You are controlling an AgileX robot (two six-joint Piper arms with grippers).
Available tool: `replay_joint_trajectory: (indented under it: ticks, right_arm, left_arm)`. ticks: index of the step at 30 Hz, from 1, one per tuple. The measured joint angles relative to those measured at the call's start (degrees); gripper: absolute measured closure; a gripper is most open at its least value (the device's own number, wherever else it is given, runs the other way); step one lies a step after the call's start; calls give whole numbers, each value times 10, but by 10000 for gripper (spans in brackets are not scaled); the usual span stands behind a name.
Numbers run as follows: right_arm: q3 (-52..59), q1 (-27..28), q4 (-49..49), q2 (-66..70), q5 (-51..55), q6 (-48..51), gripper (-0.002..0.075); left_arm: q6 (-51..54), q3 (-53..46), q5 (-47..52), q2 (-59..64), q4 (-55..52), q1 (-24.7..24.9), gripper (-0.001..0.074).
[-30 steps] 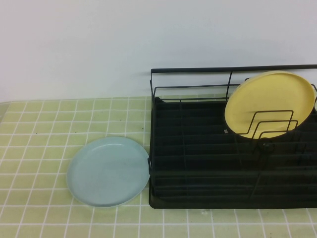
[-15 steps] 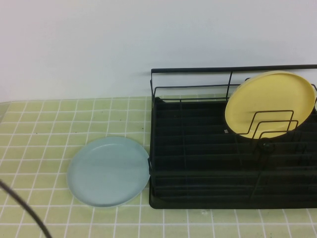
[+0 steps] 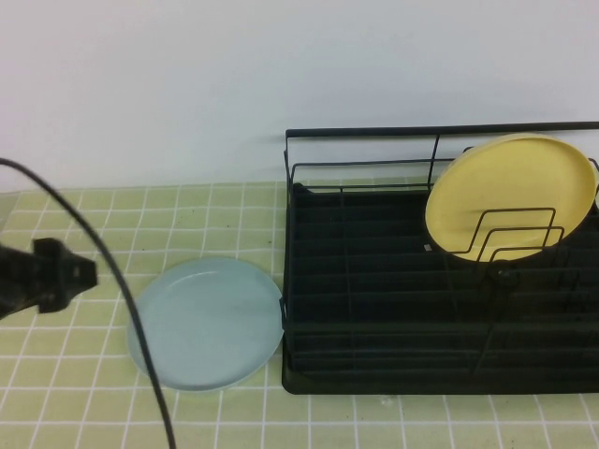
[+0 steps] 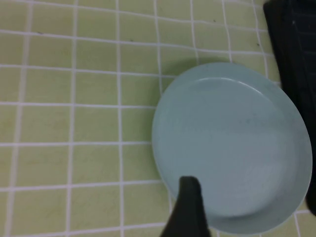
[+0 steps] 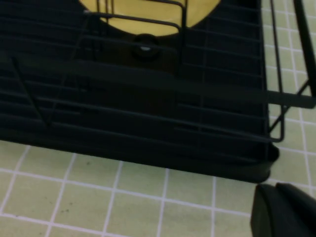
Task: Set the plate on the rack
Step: 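Reach toward the blue plate on the table and position the gripper at its edge, then grip the edge of the plate on the counter and lift it up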
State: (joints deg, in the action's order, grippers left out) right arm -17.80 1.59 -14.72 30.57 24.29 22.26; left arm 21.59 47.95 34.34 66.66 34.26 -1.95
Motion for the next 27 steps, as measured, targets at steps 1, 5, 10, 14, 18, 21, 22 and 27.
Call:
replay_joint_trajectory:
  ticks: [1,5,10,14,18,21,22,27]
  right_arm:
    - [0,0,-5,0,-3,12,725]
    - [0,0,-11,0,-8,9,725]
    - [0,0,-13,0,-8,9,725]
    - [0,0,-15,0,-8,9,725]
    - [0,0,-18,0,-6,9,725]
    - [0,0,-22,0,-6,9,725]
    - [0,0,-22,0,-6,9,725]
    - [0,0,-22,0,-10,9,725]
  left_arm:
    - [18,6,-1,23,23,0,213]
    - [61,32,-3,109,72,0,212]
    - [65,77,-5,207,75,0,213]
    - [87,113,21,271,75,0,213]
    - [128,159,77,326,57,0,212]
    - [120,187,95,357,38,0,212]
    - [106,193,98,364,28,0,212]
    - [85,209,100,381,-12,0,213]
